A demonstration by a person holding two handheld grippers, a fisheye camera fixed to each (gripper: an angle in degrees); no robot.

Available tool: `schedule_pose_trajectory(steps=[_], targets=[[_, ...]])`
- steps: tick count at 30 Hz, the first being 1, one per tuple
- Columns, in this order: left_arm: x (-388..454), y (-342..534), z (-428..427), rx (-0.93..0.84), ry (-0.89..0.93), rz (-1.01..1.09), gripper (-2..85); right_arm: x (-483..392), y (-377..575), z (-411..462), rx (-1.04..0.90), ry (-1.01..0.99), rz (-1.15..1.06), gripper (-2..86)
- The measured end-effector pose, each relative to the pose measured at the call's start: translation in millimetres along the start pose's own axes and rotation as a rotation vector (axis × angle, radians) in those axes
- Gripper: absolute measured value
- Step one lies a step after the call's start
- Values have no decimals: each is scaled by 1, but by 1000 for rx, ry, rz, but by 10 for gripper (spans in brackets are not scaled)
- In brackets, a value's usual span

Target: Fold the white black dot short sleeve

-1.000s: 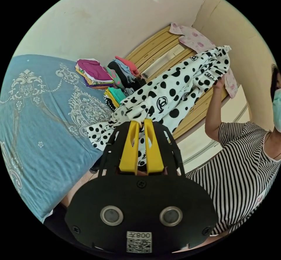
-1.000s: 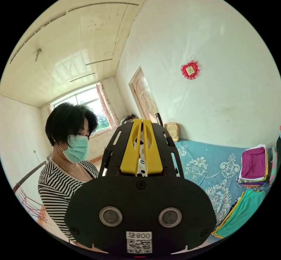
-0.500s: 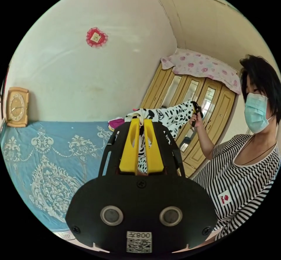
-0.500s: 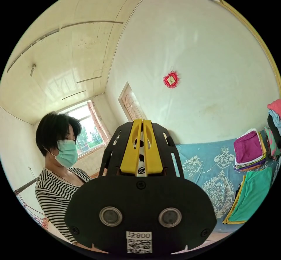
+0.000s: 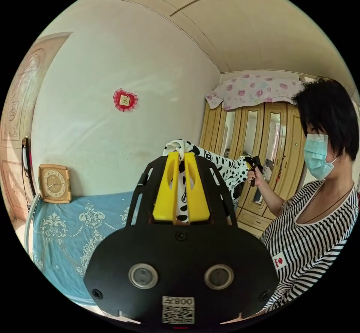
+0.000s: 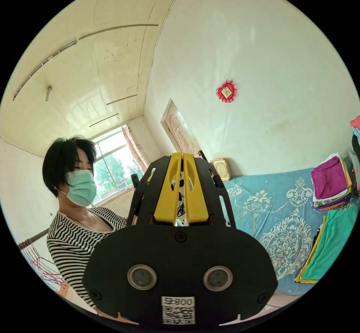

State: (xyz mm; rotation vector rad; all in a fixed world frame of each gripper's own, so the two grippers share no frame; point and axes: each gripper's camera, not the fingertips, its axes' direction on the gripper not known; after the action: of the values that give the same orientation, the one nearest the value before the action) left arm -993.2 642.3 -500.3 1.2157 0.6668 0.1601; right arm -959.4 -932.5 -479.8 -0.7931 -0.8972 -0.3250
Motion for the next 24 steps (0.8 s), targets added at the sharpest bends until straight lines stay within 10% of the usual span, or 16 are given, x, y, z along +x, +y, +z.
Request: schedule_pose_trajectory(steps=[24], targets=[[-32,-47,-173,145,-165,64,26,-131,139,17,-11,-92,-268,1]])
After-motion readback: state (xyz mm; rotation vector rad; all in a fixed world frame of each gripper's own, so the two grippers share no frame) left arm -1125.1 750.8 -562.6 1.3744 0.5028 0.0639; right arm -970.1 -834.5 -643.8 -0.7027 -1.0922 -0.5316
